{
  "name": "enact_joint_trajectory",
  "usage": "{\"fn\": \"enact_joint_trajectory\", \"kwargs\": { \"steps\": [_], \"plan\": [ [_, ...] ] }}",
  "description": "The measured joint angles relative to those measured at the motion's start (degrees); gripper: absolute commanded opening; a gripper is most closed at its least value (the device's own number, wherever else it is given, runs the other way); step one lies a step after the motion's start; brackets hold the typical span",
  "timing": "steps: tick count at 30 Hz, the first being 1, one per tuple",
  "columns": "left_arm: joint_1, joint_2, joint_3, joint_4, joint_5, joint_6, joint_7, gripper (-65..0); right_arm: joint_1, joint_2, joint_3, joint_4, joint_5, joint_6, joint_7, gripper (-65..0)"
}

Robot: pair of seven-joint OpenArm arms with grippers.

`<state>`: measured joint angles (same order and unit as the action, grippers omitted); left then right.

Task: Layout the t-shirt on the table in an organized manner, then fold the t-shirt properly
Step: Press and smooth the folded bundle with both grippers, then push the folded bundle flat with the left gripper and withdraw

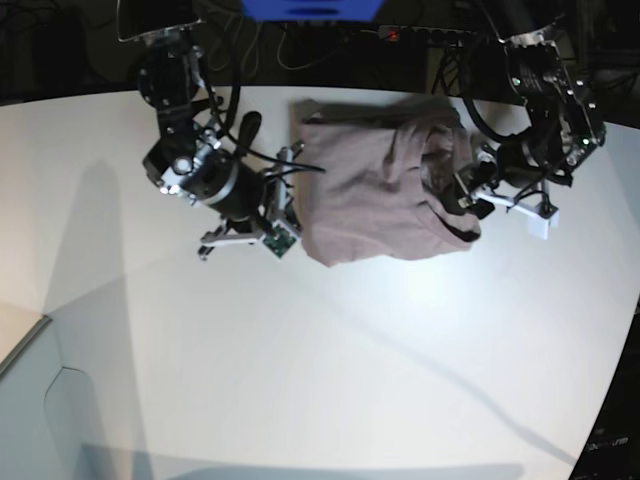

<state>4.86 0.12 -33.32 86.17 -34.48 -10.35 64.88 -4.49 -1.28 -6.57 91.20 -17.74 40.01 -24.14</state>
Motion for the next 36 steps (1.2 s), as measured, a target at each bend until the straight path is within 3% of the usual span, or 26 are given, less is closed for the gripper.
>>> {"fn": "enact_joint_trajectory", "kwargs": {
  "steps": [5,11,13,20,24,30,36],
  "plan": [
    [-0.3,-1.7,0.3,-5.6,0.0,-0.2,-0.8,-21.7,-0.6,0.0,3.6,0.0,0.0,0.0,-0.1,-65.0],
    [-3.0,-4.2,6.2,-10.9,-1.2,-0.4,-1.6,-23.1,-1.3,0.0,4.9,2.5,0.0,0.0,-0.2,-65.0],
    [-3.3,-4.7,8.1,-11.7,-1.4,-0.5,-2.0,-29.7,-1.6,-0.3,6.4,5.0,0.0,0.0,-0.1,-65.0],
    [-5.6,-6.0,13.9,-14.5,-0.7,-0.8,-1.5,-64.6,-1.8,-0.5,11.0,10.5,0.1,0.0,0.0,-65.0],
    [-6.9,-7.5,17.7,-14.7,-0.6,-0.6,-0.7,-64.5,-1.9,-0.5,15.5,10.9,0.1,0.0,0.0,-65.0],
    [-17.7,-10.3,34.5,-21.7,0.2,-0.6,-1.2,-64.9,-1.9,-0.6,23.1,11.1,0.2,0.0,0.0,-65.0],
    [-29.7,-10.3,55.3,-30.8,-0.2,-0.4,-12.3,-64.8,-1.9,-0.5,31.2,11.1,0.1,0.0,-0.2,-65.0]
  ]
}}
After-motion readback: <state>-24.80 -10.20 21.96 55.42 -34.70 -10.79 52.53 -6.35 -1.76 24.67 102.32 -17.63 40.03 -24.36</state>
